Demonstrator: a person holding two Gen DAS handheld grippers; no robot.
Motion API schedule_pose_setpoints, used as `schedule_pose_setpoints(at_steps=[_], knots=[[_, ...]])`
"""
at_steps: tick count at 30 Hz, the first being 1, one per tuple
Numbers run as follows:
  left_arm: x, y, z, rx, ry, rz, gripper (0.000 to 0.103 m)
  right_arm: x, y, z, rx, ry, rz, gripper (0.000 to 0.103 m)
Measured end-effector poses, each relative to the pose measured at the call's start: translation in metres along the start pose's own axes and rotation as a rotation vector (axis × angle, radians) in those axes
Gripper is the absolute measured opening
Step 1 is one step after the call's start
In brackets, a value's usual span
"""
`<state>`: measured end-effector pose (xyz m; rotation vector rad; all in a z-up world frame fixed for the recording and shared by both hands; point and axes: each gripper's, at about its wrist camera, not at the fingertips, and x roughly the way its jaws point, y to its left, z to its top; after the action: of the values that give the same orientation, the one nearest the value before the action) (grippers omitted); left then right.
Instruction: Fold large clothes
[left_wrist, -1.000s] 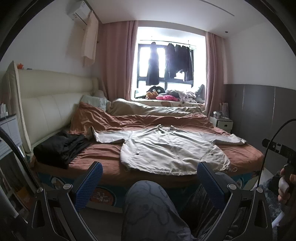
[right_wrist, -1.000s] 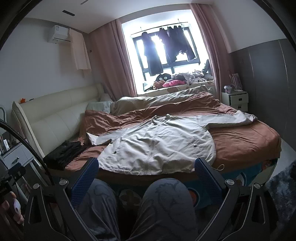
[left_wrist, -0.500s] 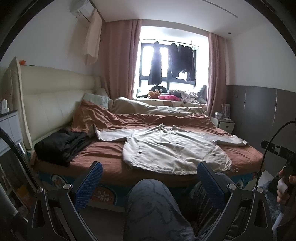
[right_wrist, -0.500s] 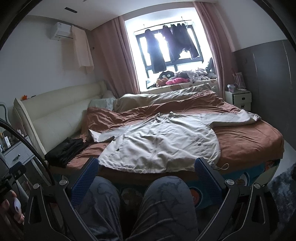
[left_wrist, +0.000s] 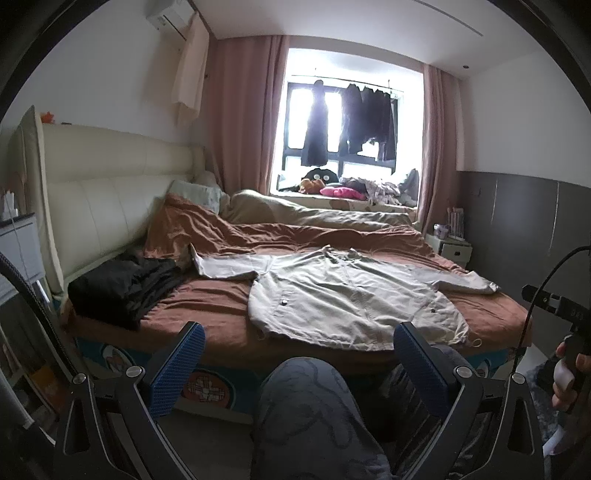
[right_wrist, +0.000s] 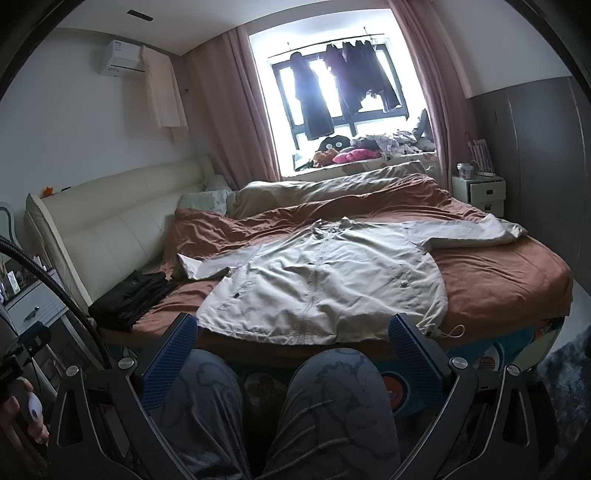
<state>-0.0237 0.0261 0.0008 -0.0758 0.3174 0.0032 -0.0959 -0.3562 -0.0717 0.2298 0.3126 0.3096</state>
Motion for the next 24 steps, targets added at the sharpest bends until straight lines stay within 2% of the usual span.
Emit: schedule_pose_setpoints(at_steps=[8,16,20,24], knots=[[0.017,0.006,0.012,-0.006,-0.001,0.005,0.102,0.016,0.004,0.016,-0.005,0.004,0.007,0.103],[0.055,0.018,0.026,-0.034,-0.001,-0.015,0.102,0.06,0.007,0.04,-0.023,0.034,0.021,0.103],[0.089,0.032,0.038,-0.075,0.028,0.002,0.101,0.093,0.012,0.059,-0.022,0.057,0.03,0.103],[0.116,0.05,0.049,-0.112,0.019,0.064,0.101,0.122,0.016,0.073,-0.024,0.077,0.035,0.103]])
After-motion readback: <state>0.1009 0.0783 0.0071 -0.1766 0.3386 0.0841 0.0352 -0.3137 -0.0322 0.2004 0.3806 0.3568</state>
